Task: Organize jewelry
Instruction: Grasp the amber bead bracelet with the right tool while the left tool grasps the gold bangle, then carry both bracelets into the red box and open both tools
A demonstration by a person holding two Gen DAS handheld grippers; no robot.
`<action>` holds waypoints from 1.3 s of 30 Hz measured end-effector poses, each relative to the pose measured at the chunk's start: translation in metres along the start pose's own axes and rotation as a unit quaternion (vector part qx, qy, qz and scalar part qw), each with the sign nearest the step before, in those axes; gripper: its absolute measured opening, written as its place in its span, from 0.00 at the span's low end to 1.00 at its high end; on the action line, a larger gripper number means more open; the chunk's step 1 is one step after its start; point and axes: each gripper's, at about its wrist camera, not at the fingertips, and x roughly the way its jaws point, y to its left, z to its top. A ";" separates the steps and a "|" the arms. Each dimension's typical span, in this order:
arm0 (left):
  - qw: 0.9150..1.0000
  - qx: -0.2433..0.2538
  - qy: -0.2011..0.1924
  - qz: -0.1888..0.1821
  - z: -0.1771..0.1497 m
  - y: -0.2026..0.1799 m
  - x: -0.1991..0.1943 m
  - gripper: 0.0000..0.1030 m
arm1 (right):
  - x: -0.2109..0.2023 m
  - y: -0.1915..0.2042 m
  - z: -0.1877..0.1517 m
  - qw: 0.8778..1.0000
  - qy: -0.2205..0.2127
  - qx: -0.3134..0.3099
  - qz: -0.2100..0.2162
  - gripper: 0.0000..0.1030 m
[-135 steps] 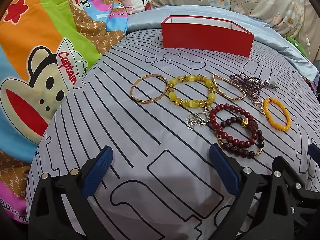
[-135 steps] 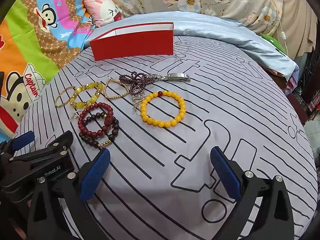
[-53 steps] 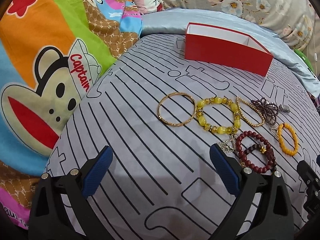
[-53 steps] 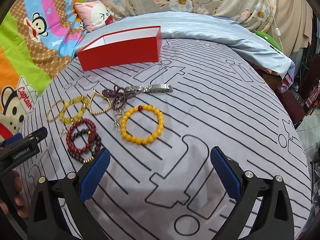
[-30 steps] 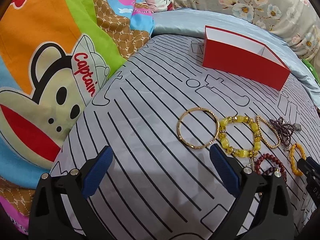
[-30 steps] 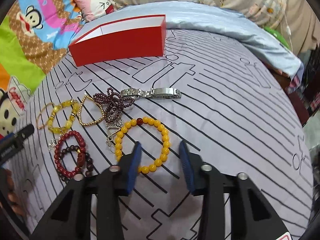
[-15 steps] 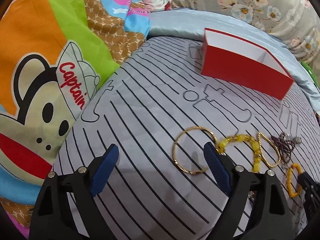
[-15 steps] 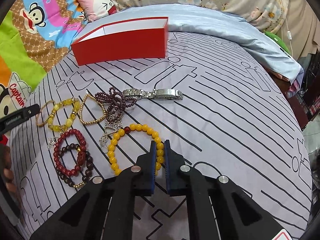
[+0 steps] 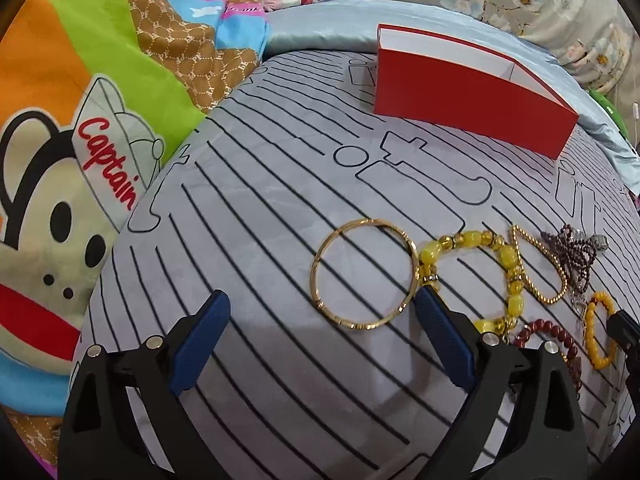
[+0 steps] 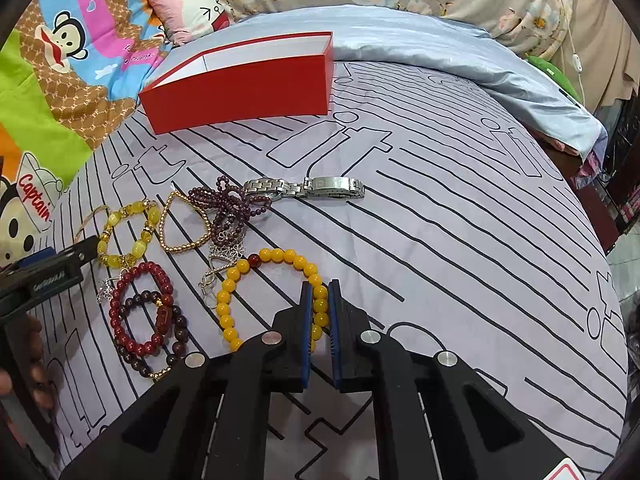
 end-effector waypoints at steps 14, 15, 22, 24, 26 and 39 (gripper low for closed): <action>0.999 -0.015 -0.022 -0.045 0.010 -0.001 -0.012 0.52 | -0.007 0.002 0.001 1.000 0.001 0.000 0.015 0.06; 0.998 -0.017 -0.025 -0.046 0.010 0.000 -0.016 0.52 | -0.009 0.002 0.002 1.000 -0.001 0.000 0.017 0.06; 0.997 -0.022 -0.048 -0.061 0.020 -0.001 -0.056 0.52 | -0.047 -0.002 0.027 0.998 -0.043 0.002 0.035 0.06; 0.996 -0.018 -0.055 -0.069 0.028 -0.004 -0.071 0.52 | -0.058 -0.003 0.037 0.998 -0.057 -0.001 0.036 0.06; 0.995 -0.009 -0.067 -0.071 0.039 -0.009 -0.083 0.52 | -0.071 -0.006 0.053 0.996 -0.073 -0.001 0.044 0.06; 0.989 0.044 -0.122 -0.075 0.155 -0.056 -0.084 0.52 | -0.056 -0.010 0.188 0.989 -0.114 0.001 0.091 0.06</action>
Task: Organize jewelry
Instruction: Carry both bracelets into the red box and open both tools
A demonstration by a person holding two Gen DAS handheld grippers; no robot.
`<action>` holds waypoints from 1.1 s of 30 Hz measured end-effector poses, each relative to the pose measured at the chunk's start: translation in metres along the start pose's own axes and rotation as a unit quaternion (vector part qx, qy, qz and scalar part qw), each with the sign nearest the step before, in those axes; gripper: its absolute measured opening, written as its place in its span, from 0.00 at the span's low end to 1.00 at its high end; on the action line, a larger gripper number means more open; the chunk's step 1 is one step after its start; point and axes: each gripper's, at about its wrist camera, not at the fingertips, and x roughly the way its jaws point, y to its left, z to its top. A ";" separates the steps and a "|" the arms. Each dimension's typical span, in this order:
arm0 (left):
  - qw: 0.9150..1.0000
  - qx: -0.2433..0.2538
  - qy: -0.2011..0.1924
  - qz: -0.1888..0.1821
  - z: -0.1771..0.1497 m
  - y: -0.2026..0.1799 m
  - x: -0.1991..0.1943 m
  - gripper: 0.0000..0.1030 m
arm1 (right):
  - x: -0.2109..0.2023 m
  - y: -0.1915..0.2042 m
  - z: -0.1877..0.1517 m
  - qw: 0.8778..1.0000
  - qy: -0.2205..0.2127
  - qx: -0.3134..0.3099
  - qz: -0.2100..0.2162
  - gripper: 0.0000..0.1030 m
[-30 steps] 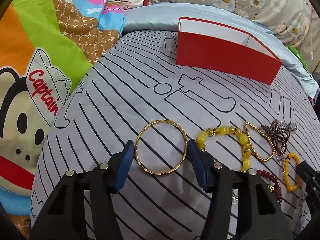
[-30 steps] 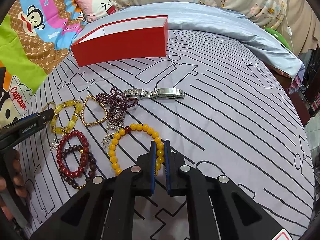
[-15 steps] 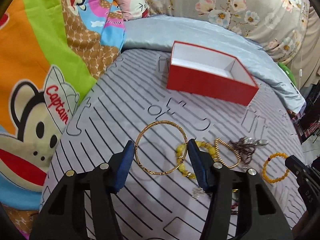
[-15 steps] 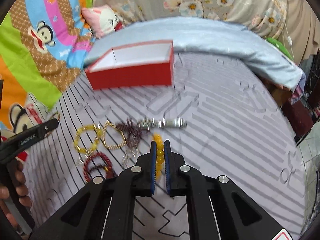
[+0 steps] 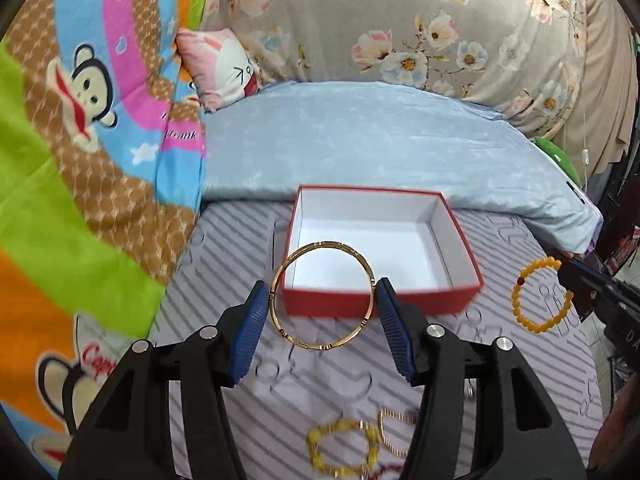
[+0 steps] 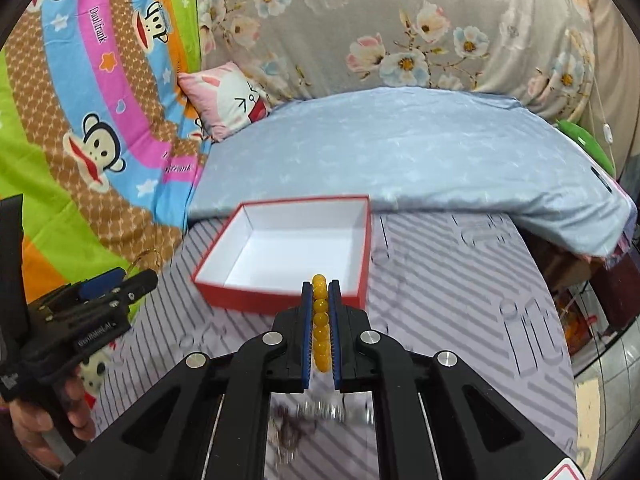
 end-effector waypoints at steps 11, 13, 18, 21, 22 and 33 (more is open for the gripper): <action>1.000 -0.006 0.019 -0.013 0.067 -0.009 0.109 0.52 | 0.127 -0.006 0.059 0.999 0.047 0.019 0.017 0.06; 1.000 -0.008 0.028 -0.013 0.069 -0.009 0.125 0.52 | 0.144 -0.006 0.059 0.998 0.057 0.020 0.016 0.06; 0.999 -0.012 0.050 -0.012 0.072 -0.009 0.162 0.53 | 0.177 -0.005 0.061 0.997 0.071 0.009 0.010 0.07; 0.998 -0.013 0.055 -0.002 0.072 -0.010 0.173 0.61 | 0.184 -0.004 0.063 0.998 0.069 0.003 0.001 0.15; 0.998 -0.013 0.053 0.004 0.073 -0.011 0.175 0.65 | 0.182 -0.003 0.063 0.998 0.064 0.000 -0.003 0.23; 1.000 -0.008 0.021 0.022 0.061 -0.007 0.122 0.75 | 0.104 -0.009 0.047 1.000 0.014 0.004 -0.004 0.41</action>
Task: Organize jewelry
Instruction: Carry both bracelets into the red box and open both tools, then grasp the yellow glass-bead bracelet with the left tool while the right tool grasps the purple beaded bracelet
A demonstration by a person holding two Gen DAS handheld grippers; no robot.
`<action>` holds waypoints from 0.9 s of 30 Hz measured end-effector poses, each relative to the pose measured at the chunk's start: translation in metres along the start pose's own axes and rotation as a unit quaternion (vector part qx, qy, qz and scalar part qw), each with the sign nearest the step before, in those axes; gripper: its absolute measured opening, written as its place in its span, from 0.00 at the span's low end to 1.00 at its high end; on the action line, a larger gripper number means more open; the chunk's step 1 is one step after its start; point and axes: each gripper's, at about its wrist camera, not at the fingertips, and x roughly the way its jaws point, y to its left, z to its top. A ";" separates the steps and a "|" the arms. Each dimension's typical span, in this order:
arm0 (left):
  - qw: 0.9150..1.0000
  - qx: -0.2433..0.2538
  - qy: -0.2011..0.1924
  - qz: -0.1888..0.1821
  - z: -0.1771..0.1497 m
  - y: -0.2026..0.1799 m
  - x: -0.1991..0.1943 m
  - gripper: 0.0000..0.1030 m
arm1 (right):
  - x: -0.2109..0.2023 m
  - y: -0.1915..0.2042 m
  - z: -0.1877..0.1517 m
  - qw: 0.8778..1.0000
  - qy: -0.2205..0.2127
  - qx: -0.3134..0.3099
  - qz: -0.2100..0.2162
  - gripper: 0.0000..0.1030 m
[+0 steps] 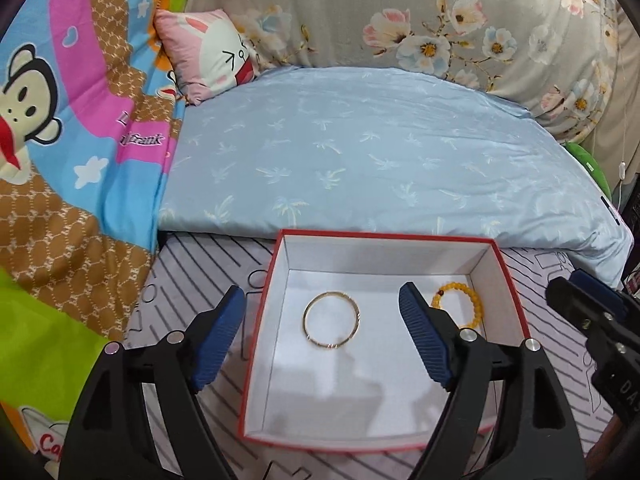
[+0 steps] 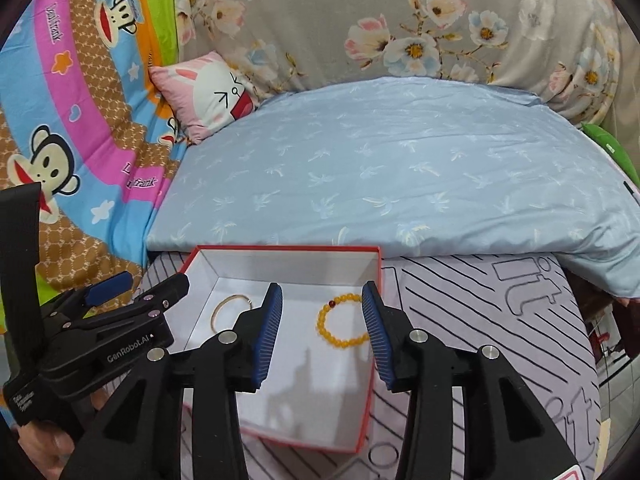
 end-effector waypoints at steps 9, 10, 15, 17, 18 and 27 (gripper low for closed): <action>1.000 0.019 -0.013 0.008 -0.055 0.001 -0.072 0.81 | -0.069 0.003 -0.071 1.000 0.006 -0.015 -0.015 0.43; 1.000 0.020 -0.012 0.009 -0.062 0.002 -0.075 0.81 | -0.073 0.003 -0.080 1.000 0.009 -0.016 -0.018 0.43; 1.000 0.015 0.008 0.014 -0.106 0.011 -0.095 0.81 | -0.095 0.000 -0.130 0.999 0.030 -0.010 -0.025 0.43; 1.000 0.008 0.021 0.015 -0.126 0.016 -0.098 0.81 | -0.102 -0.003 -0.145 0.999 0.038 -0.007 -0.028 0.43; 1.000 0.003 0.027 0.016 -0.134 0.019 -0.099 0.81 | -0.105 -0.005 -0.155 0.999 0.045 -0.002 -0.028 0.43; 0.997 -0.024 0.073 0.028 -0.202 0.031 -0.104 0.81 | -0.117 -0.009 -0.212 0.996 0.080 0.007 -0.035 0.43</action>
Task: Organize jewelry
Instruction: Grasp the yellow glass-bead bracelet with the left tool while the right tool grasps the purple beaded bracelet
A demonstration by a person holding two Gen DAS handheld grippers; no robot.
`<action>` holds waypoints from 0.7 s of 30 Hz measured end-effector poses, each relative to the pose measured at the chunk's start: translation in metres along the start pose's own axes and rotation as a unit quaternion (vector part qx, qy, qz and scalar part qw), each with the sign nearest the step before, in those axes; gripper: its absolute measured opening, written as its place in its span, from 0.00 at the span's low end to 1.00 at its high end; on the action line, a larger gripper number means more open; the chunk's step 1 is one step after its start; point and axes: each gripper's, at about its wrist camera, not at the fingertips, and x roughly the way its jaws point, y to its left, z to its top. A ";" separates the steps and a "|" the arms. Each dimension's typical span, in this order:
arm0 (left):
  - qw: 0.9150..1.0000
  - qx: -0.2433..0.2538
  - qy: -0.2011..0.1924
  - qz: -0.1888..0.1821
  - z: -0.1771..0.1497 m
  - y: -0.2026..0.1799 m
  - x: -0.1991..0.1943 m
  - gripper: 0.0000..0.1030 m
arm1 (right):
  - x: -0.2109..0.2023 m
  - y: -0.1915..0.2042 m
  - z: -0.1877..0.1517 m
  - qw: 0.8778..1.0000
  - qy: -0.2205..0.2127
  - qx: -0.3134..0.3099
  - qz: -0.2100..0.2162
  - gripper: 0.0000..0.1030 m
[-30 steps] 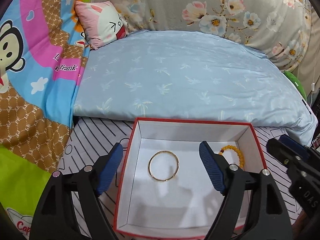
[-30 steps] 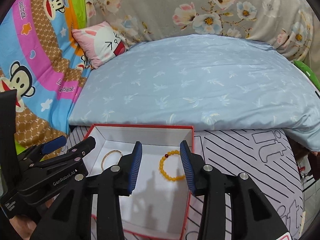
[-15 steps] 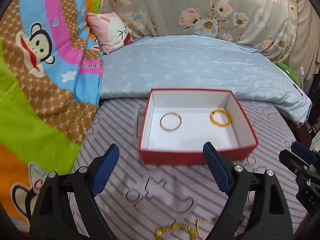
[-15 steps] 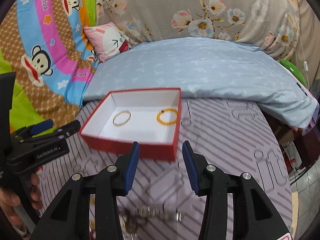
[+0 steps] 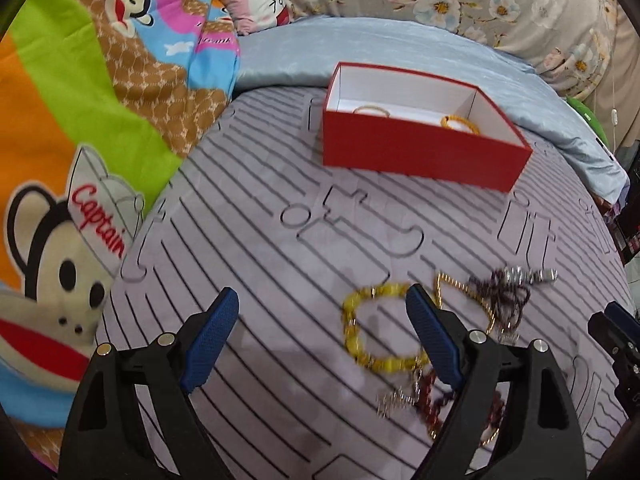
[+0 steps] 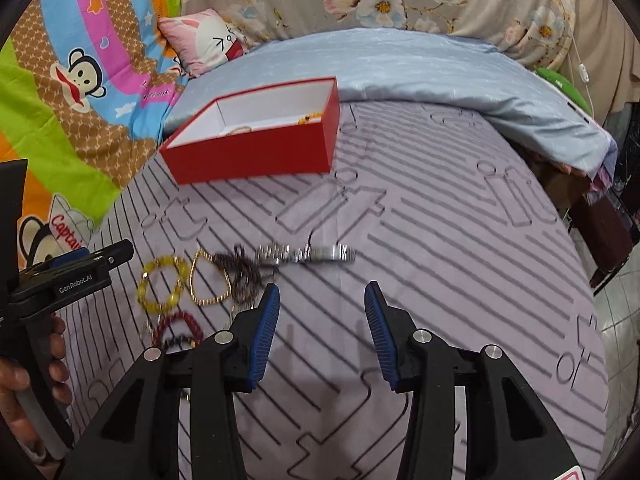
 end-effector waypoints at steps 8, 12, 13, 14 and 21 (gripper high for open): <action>1.000 -0.012 0.013 0.001 -0.017 -0.002 0.007 0.81 | 0.005 0.010 -0.028 1.000 0.025 -0.005 0.013 0.43; 1.000 -0.009 0.019 0.004 -0.017 -0.004 0.016 0.74 | 0.006 0.014 -0.030 0.999 0.029 -0.009 0.018 0.43; 1.000 -0.009 0.021 0.002 -0.017 -0.004 0.019 0.72 | 0.007 0.015 -0.030 0.999 0.030 -0.010 0.019 0.43; 1.000 -0.011 0.026 0.000 -0.016 -0.004 0.023 0.67 | 0.007 0.016 -0.030 0.999 0.030 -0.011 0.020 0.43; 1.000 -0.012 0.025 -0.001 -0.016 -0.005 0.033 0.53 | 0.013 0.022 -0.027 0.999 0.033 -0.016 0.027 0.43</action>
